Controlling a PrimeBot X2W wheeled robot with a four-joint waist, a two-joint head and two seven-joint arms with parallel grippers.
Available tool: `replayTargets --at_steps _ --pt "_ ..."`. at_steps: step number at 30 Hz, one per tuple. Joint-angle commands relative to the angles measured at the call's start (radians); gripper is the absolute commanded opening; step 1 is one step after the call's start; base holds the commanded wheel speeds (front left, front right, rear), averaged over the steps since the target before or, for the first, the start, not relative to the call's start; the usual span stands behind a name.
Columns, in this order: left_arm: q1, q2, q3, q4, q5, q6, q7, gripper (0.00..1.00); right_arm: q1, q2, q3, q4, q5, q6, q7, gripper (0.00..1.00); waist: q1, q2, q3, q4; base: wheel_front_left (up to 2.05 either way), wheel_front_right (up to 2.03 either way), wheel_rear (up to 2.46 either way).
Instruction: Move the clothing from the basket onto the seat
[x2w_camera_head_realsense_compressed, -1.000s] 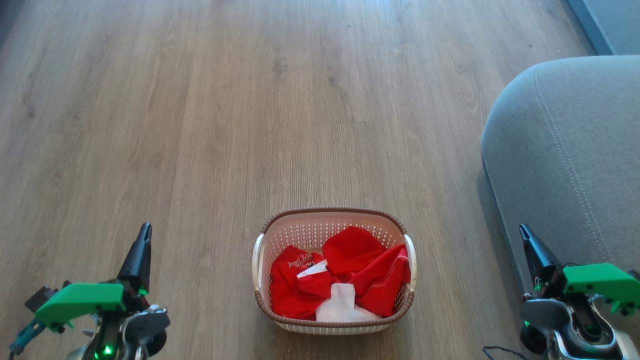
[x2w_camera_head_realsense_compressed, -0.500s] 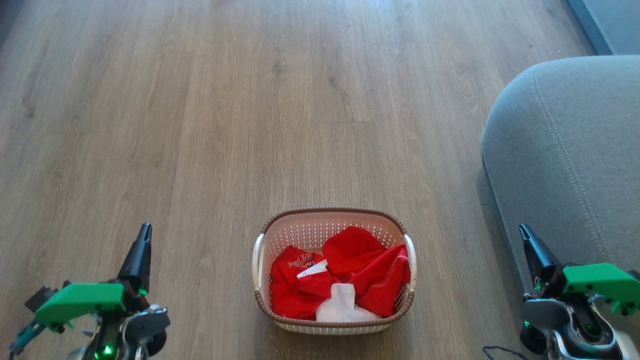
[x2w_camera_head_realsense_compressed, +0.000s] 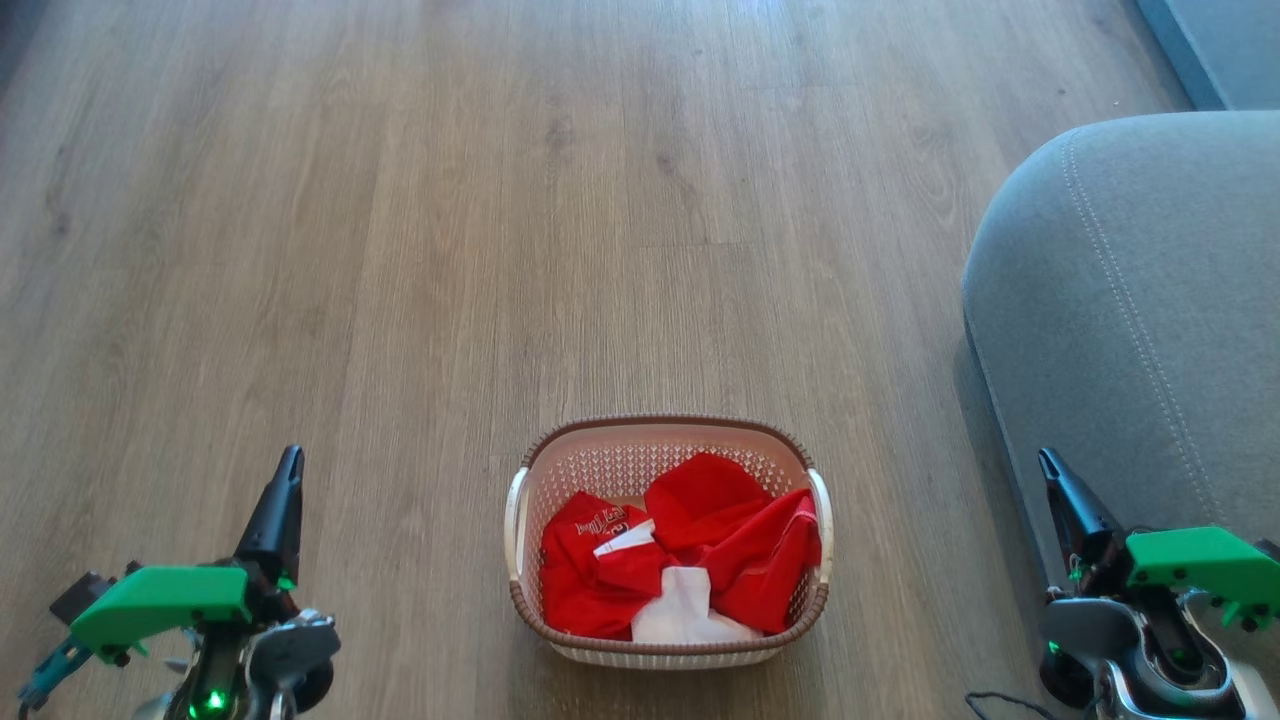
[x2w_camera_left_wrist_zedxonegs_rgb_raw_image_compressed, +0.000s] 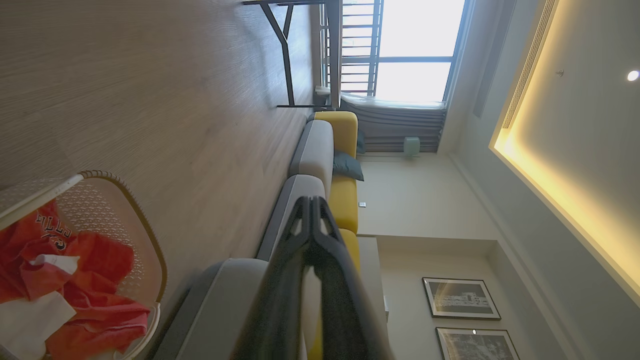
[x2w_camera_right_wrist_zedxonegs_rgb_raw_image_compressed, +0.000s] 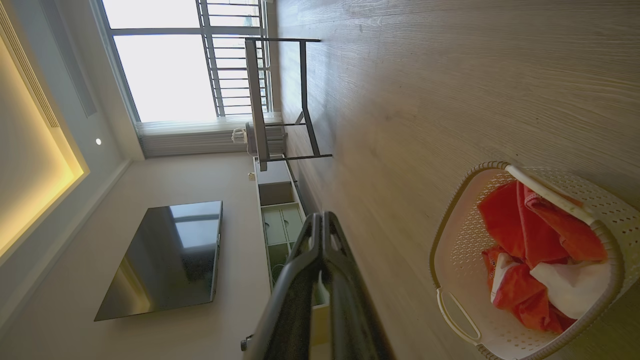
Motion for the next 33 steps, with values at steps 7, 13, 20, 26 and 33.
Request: replayTargets --at_steps 7,13,20,26,33 --pt "-0.056 0.005 0.035 -0.034 -0.004 -0.007 0.004 0.00 -0.024 -0.008 0.018 -0.040 -0.002 0.007 0.007 0.00 0.0000 0.0000 0.000 0.000 0.00 0.00 0.00" --pt "-0.056 0.005 0.035 -0.034 -0.004 -0.007 0.004 0.00 -0.024 -0.008 0.018 -0.040 -0.002 0.007 0.007 0.00 0.0000 0.0000 0.000 0.000 0.00 0.00 0.00" --pt "0.027 -0.001 -0.004 0.049 0.000 0.001 0.000 1.00 0.017 0.005 0.005 0.050 0.000 0.000 -0.001 1.00 0.0000 0.0000 0.000 0.000 0.00 0.00 0.00" --pt "0.024 0.000 -0.004 0.071 0.006 0.001 -0.010 1.00 0.012 0.004 0.014 0.066 -0.008 0.000 -0.009 1.00 0.0000 0.0000 0.001 0.000 0.00 0.00 0.00" --pt "-0.001 0.006 -0.010 0.077 0.020 0.000 -0.031 1.00 -0.014 -0.005 0.034 0.067 -0.025 0.001 -0.029 1.00 0.0000 0.0000 0.003 -0.001 0.00 0.00 0.00"
